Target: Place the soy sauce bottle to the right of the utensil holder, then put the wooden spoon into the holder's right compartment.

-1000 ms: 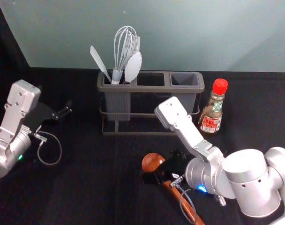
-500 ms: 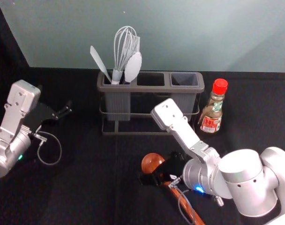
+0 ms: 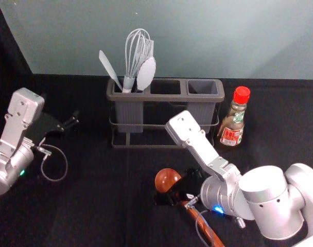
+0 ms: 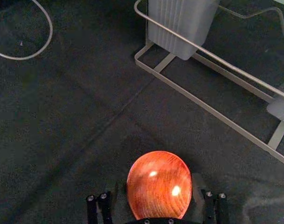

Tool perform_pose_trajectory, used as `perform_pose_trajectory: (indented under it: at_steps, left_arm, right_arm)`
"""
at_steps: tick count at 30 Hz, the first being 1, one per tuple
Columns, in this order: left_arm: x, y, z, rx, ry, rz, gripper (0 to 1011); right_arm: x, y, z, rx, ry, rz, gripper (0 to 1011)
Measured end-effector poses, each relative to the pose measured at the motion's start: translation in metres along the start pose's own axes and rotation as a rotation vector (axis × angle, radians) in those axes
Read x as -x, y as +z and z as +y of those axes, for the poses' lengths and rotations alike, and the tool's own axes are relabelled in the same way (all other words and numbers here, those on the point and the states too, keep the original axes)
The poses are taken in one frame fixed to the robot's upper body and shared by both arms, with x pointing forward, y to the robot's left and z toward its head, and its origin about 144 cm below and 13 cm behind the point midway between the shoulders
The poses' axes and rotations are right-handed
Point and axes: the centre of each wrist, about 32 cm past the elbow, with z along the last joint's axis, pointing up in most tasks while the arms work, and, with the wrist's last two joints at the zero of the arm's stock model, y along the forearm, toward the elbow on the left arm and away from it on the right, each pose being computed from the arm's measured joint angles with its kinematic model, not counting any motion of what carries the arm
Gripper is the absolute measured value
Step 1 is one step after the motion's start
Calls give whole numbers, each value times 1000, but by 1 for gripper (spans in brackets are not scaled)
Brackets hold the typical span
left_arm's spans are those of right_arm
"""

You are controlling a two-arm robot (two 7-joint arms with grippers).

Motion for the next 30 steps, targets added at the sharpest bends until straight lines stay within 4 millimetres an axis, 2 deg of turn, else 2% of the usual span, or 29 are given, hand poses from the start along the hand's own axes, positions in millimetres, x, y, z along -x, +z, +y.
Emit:
perform_pose_trajectory:
  at_steps: [30]
  left_arm:
    - [0,0,0,0,0,0,1011]
  right_arm:
    - [0,-2,4,7,-9,-7,1002]
